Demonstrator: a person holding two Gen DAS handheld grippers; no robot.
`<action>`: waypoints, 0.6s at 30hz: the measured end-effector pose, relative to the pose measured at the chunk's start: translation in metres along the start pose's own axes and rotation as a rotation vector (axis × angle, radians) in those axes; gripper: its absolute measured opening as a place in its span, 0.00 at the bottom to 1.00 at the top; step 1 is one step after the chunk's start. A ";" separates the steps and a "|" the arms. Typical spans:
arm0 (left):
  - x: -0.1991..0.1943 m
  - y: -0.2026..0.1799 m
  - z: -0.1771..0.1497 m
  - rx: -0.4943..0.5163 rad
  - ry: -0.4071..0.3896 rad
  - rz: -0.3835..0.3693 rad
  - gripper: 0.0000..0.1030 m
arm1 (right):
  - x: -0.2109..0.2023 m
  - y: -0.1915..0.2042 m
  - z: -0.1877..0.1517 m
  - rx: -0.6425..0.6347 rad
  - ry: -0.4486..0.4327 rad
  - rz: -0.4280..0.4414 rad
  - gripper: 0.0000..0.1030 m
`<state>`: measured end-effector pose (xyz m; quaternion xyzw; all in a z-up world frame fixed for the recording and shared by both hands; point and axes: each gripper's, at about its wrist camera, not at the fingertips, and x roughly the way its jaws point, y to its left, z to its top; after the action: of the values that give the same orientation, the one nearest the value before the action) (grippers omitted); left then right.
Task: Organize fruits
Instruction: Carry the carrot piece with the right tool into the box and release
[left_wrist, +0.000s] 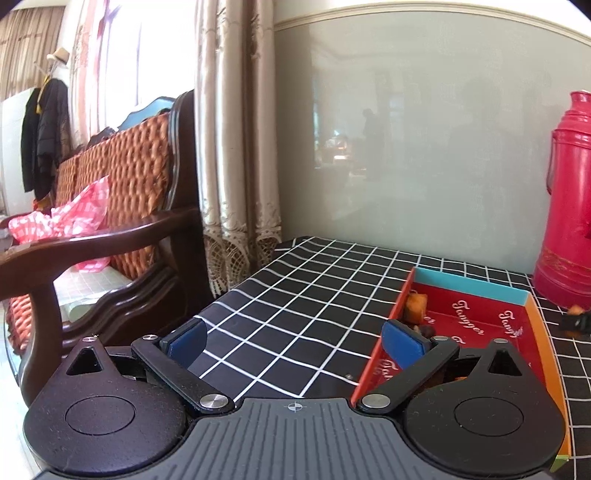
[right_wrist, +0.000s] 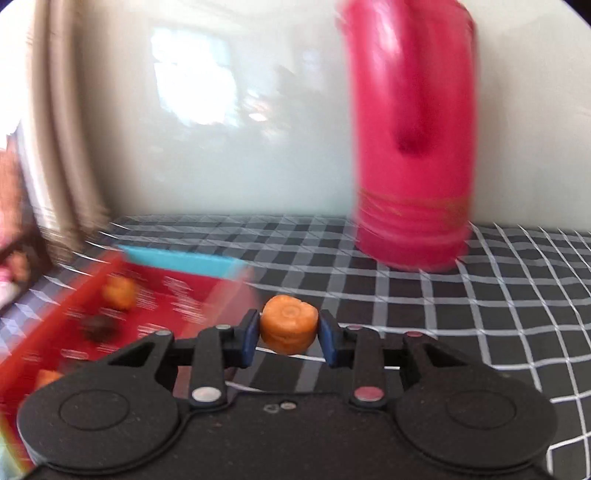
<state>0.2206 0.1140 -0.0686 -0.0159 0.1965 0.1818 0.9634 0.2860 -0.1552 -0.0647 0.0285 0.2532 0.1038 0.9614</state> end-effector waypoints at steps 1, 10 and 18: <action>0.001 0.002 0.000 -0.009 0.008 0.001 0.97 | -0.007 0.010 0.001 -0.020 -0.013 0.040 0.25; -0.001 0.009 -0.003 -0.002 0.018 0.014 0.98 | -0.008 0.071 -0.021 -0.201 0.049 0.126 0.26; -0.003 0.012 0.000 0.016 0.032 -0.015 0.98 | -0.049 0.056 -0.018 -0.107 -0.017 0.080 0.66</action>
<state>0.2139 0.1244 -0.0671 -0.0125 0.2130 0.1725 0.9616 0.2251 -0.1114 -0.0509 -0.0120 0.2378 0.1554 0.9587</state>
